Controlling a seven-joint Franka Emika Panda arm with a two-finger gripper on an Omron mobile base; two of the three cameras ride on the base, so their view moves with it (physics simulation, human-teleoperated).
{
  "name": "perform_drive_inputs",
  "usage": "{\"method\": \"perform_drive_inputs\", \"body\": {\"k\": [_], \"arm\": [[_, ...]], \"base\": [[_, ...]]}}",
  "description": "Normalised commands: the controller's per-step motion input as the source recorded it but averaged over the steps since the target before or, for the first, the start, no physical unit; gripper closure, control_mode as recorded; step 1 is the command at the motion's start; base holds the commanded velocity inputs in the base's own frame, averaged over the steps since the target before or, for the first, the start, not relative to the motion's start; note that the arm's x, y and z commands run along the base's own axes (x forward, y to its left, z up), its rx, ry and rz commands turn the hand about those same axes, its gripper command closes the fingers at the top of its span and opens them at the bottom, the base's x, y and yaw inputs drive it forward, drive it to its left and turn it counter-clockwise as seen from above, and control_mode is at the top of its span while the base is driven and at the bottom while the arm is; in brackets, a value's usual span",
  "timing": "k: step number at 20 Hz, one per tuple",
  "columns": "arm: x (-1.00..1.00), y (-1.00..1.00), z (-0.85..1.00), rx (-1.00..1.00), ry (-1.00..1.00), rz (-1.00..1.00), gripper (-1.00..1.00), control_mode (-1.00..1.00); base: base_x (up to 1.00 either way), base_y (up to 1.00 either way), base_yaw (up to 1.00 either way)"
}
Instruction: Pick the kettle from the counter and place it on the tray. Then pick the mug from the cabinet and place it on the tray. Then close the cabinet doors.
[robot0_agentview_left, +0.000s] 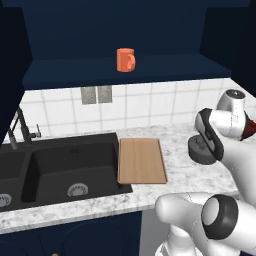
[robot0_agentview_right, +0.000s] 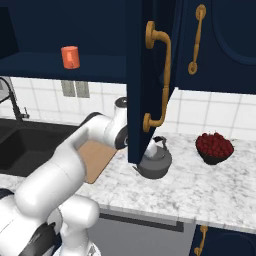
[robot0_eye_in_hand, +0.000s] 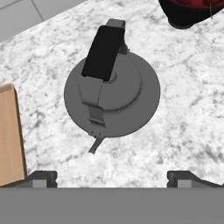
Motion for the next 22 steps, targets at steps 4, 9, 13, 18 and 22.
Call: {"method": "perform_drive_inputs", "body": {"k": [4,9,13,18,22], "arm": [[0.34,-0.37,-0.11,0.01,0.06,-0.03,-1.00,-1.00],[0.37,-0.23,-0.02,0.02,0.08,-0.03,-1.00,-1.00],[0.38,-0.04,-0.04,0.02,0.07,-0.02,-1.00,-1.00],[0.33,0.00,-0.13,0.02,0.04,0.00,-1.00,-1.00],[0.27,-0.06,-0.21,0.03,0.03,0.00,-1.00,-1.00]], "base": [[0.00,0.00,0.00],[0.00,0.00,0.00],[0.00,0.00,0.00],[0.00,0.00,0.00],[0.00,0.00,0.00]]}}
